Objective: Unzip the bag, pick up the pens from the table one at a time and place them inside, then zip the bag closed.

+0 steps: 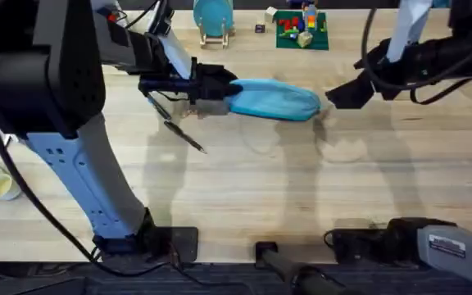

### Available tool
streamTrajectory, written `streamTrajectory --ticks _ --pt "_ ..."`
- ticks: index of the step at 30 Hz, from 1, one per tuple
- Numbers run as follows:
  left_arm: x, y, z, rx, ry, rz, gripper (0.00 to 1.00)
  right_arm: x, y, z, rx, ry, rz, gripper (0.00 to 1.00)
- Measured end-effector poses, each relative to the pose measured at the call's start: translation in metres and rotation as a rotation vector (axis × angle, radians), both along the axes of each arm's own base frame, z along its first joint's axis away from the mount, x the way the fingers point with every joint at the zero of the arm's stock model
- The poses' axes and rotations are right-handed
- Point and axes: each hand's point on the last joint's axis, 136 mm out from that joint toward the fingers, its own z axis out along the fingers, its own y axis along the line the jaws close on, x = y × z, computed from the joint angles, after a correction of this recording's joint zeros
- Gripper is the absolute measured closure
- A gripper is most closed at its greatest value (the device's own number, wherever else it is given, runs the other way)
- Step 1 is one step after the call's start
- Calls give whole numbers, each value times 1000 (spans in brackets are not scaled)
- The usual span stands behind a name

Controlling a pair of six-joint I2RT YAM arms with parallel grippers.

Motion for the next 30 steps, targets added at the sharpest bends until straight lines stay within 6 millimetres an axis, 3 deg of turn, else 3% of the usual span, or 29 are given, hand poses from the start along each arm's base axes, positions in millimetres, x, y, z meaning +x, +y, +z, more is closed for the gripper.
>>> streamTrajectory --ticks 8,19,30 --pt "0 0 0 0 0 0 959 -2 -23 -2 48 16 -26 5" --pt "0 0 0 0 0 0 959 -27 -42 -11 92 99 -17 5" --pt "0 0 0 0 0 0 959 -24 -43 -46 114 203 11 4"
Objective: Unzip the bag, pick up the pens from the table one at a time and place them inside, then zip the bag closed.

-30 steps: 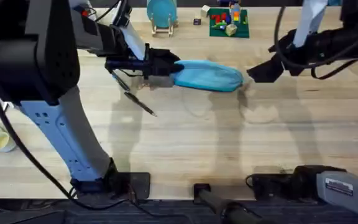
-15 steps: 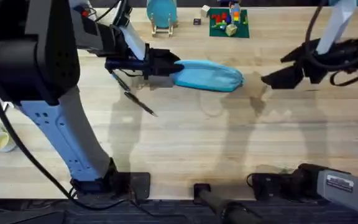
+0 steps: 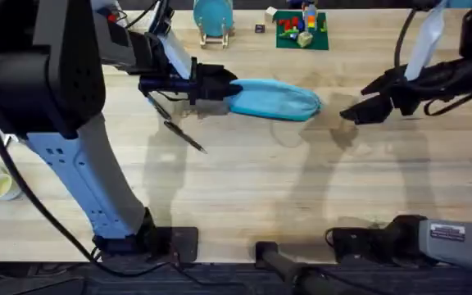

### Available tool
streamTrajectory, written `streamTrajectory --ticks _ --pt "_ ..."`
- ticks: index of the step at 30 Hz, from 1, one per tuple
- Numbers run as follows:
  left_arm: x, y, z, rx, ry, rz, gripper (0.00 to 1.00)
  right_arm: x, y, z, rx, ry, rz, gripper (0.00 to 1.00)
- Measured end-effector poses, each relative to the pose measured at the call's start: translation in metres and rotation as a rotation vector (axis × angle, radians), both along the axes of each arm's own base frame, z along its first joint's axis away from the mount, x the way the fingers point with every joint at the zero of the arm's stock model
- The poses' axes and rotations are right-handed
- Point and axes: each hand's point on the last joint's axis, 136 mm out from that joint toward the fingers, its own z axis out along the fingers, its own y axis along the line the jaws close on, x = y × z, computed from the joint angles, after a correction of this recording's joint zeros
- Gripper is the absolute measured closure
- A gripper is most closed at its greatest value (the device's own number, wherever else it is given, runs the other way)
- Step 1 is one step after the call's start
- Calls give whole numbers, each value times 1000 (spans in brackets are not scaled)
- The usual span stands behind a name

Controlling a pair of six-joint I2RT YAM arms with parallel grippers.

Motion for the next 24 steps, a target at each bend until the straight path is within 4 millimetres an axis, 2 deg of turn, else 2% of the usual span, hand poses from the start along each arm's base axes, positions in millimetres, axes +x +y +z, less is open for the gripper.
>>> streamTrajectory --ticks 17,24 --pt "0 0 0 0 0 0 959 17 7 -34 12 37 34 5" --pt "0 0 0 0 0 0 959 21 23 -49 24 53 94 5"
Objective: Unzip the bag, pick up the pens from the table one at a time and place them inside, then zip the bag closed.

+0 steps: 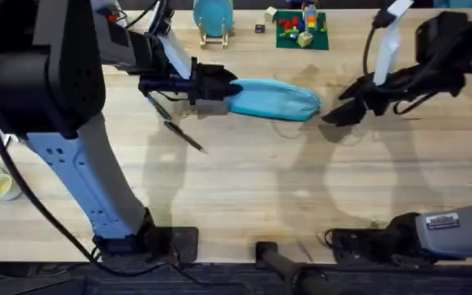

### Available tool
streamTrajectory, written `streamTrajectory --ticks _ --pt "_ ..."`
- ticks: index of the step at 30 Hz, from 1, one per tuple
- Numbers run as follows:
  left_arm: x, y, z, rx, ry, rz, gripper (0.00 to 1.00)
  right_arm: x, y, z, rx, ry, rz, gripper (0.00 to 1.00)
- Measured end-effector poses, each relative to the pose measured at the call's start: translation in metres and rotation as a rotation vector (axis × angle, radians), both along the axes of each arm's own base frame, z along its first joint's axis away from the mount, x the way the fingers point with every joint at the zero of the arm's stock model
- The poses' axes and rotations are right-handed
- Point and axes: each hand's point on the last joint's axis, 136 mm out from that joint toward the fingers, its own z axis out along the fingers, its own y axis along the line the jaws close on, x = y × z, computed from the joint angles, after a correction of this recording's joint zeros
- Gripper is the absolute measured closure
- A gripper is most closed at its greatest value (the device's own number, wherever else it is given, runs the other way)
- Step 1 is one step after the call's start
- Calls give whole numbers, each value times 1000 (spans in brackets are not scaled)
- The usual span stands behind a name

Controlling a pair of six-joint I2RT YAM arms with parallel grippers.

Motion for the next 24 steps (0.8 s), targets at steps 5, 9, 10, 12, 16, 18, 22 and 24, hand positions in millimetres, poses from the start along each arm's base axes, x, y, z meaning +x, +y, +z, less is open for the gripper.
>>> streamTrajectory --ticks 5,9,10,12,16,18,22,24 --pt "0 0 0 0 0 0 959 4 15 -10 -2 -7 56 5" --pt "0 0 0 0 0 0 959 10 23 -9 -7 -44 87 6" --pt "0 0 0 0 0 0 959 11 25 -9 -7 -52 91 7" --pt "0 0 0 0 0 0 959 13 25 -8 -5 -62 93 7" --pt "0 0 0 0 0 0 959 13 26 -8 -2 -64 94 10" --pt "0 0 0 0 0 0 959 13 26 -8 1 -64 94 13" --pt "0 0 0 0 0 0 959 13 27 -8 5 -63 95 33" --pt "0 0 0 0 0 0 959 13 28 -7 10 -64 96 45"
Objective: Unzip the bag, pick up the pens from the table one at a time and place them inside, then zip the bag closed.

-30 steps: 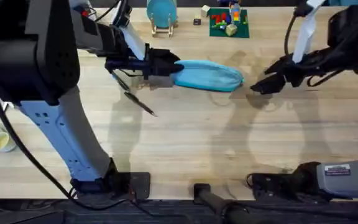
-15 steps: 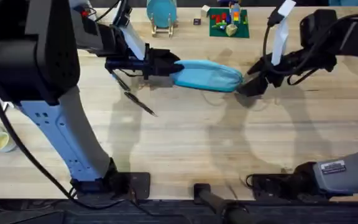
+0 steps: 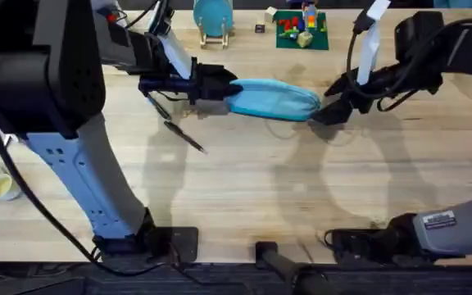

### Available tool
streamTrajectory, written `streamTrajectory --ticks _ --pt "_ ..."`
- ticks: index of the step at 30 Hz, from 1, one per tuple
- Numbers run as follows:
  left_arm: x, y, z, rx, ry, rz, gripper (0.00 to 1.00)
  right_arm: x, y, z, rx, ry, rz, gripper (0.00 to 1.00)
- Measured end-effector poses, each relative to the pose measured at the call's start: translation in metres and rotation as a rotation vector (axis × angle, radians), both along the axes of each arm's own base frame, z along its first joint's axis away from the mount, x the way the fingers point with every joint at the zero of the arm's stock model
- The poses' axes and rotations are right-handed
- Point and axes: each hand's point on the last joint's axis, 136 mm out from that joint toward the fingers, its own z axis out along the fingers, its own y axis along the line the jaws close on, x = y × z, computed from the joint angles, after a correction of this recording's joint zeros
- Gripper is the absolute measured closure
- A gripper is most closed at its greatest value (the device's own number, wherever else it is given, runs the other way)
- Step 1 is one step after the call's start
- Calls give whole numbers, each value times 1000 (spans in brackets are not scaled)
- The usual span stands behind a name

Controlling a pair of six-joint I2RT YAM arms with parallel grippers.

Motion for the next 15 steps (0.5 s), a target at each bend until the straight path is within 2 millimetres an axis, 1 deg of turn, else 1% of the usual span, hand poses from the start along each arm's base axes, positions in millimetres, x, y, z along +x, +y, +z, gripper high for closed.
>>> streamTrajectory --ticks 8,15 --pt "0 0 0 0 0 0 959 0 3 2 18 -1 4 81" --pt "0 0 0 0 0 0 959 -2 3 2 21 5 5 82"
